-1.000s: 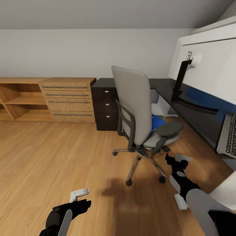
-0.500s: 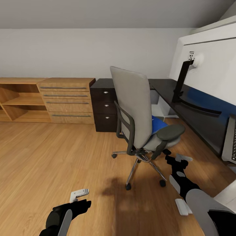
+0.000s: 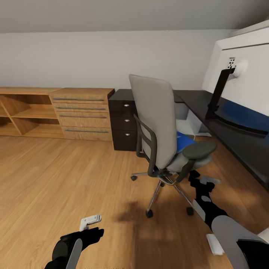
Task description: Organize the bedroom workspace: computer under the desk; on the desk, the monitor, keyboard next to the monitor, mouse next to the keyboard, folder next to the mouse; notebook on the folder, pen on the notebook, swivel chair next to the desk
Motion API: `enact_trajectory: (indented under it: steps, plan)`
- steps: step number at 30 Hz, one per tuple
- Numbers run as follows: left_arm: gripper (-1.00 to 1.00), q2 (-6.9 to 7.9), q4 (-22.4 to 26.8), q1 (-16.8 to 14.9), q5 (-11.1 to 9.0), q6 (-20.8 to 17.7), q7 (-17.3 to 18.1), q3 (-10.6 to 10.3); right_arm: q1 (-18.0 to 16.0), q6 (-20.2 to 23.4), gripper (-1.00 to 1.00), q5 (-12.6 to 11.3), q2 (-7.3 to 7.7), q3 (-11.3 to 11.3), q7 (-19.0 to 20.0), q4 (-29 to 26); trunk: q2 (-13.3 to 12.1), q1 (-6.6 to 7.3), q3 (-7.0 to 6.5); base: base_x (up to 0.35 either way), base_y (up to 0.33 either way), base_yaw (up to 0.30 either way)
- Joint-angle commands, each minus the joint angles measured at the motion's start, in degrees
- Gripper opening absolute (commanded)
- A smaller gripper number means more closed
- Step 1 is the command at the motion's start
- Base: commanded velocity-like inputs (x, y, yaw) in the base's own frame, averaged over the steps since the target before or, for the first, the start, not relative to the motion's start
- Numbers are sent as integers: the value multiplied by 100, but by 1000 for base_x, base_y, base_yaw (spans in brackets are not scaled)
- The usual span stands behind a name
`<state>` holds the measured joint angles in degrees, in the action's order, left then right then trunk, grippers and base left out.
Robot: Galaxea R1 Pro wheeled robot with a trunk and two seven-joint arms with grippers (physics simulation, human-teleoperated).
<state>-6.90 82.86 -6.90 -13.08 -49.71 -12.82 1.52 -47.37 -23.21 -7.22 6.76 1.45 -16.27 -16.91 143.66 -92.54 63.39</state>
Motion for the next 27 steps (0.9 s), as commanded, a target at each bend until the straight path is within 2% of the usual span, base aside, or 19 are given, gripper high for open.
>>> enact_trajectory:
  steps: [1,7,20,27]
  plan:
    - [100,-4,5,-4,-59,-21,-43,6,-2,-51,100,-53,3,-13,14,2,2,1,8,1,0,241]
    - [100,-4,3,-4,-62,-22,-45,6,-1,-86,100,-52,9,-13,10,-1,2,1,28,0,0,182]
    - [100,-3,2,-4,-61,-22,-45,10,0,-91,100,-53,-2,-20,35,-4,2,1,31,-105,68,19]
    - [100,-1,2,-4,-54,-22,-45,15,-1,-96,100,-43,-24,-17,36,-1,2,1,31,-5,3,213]
